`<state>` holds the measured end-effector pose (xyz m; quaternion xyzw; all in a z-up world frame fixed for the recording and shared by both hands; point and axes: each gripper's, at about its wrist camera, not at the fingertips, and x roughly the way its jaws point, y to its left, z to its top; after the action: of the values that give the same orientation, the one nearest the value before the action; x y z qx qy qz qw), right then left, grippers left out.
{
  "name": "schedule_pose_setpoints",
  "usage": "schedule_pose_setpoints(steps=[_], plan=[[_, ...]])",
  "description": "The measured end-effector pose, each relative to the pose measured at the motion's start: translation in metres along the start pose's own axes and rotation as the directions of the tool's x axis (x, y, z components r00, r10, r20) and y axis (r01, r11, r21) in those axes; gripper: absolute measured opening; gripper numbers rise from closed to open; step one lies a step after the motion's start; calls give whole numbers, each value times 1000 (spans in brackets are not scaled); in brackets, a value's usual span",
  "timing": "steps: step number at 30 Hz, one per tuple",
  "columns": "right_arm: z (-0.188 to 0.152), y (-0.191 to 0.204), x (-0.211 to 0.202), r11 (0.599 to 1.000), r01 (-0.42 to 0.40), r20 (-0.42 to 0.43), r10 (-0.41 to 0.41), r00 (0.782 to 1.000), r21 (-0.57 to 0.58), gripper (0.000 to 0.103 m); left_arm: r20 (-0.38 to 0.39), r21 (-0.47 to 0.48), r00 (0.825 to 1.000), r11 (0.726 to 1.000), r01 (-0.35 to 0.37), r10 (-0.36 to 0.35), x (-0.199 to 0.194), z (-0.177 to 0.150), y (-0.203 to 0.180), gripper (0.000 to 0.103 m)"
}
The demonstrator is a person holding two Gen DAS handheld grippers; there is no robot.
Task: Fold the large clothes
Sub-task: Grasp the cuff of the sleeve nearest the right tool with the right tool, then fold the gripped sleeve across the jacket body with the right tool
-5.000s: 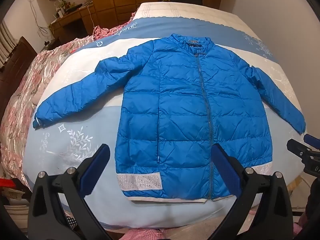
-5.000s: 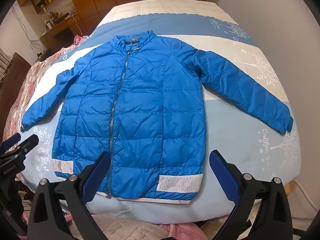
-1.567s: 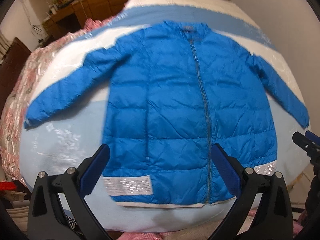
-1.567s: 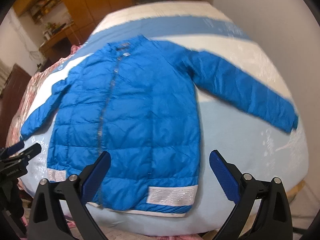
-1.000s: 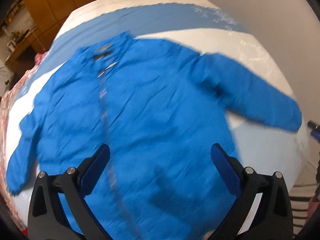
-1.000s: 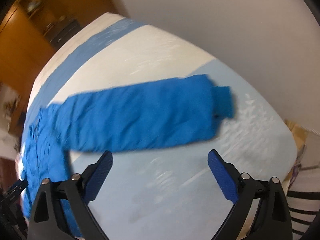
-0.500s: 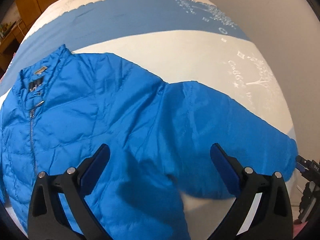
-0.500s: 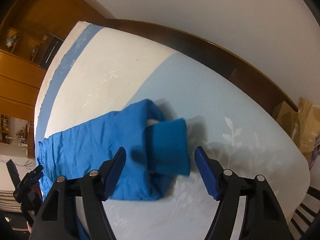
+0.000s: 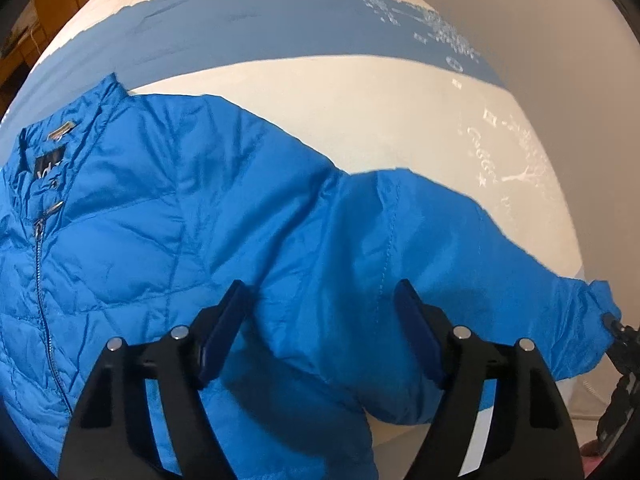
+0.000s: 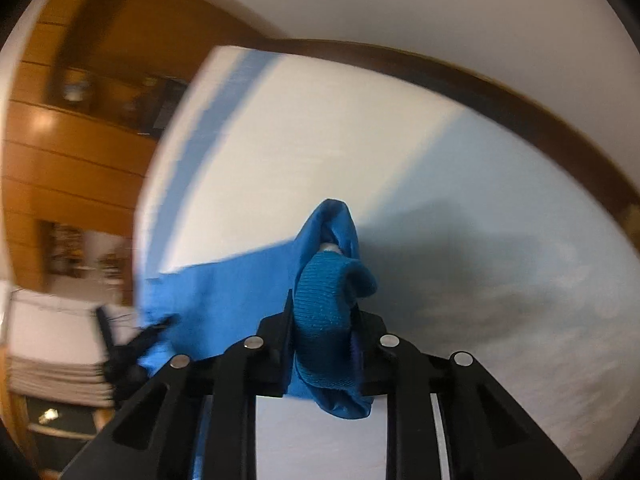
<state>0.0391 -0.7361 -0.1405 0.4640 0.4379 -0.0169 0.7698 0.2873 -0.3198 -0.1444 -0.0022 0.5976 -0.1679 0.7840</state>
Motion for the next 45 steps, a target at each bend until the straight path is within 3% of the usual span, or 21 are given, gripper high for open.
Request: schedule_pose_setpoints(steps=[8,15,21,24,26,29,34,36,39,43,45], plan=[[-4,135,56,973,-106,-99,88,991,-203,22,64,-42,998,999,4,-2,-40,-4,45,73],[-29,227,133,927,-96,-198,24,980,-361,22,86,-105,996,995,-4,13,-61,-14,93,74],[-59,269,202,895,-130,-314,-12,949,-427,22,93,-160,995,987,-19,34,-65,-18,128,75],[-67,274,224,886,-138,-352,-31,935,-444,30,89,-179,996,984,-6,22,-62,-19,139,75],[-72,273,226,882,-233,-411,50,910,-409,36,90,-178,996,984,9,7,-62,-21,141,77],[-74,270,214,867,-312,-443,121,888,-389,39,100,-177,993,981,74,-57,-62,-21,140,81],[-64,244,171,877,-327,-415,167,895,-352,39,111,-190,975,959,209,-191,-54,-21,131,85],[-63,228,149,885,-287,-377,141,916,-367,39,123,-210,964,944,256,-234,-51,-22,128,85],[-62,201,128,905,-213,-333,85,939,-368,39,181,-254,949,920,299,-259,-54,-27,129,86],[-67,168,110,927,-141,-292,35,956,-349,40,131,-279,966,927,251,-222,-41,-23,130,88],[-71,155,106,935,-115,-280,17,960,-337,39,156,-311,956,907,285,-247,-41,-24,133,87]])
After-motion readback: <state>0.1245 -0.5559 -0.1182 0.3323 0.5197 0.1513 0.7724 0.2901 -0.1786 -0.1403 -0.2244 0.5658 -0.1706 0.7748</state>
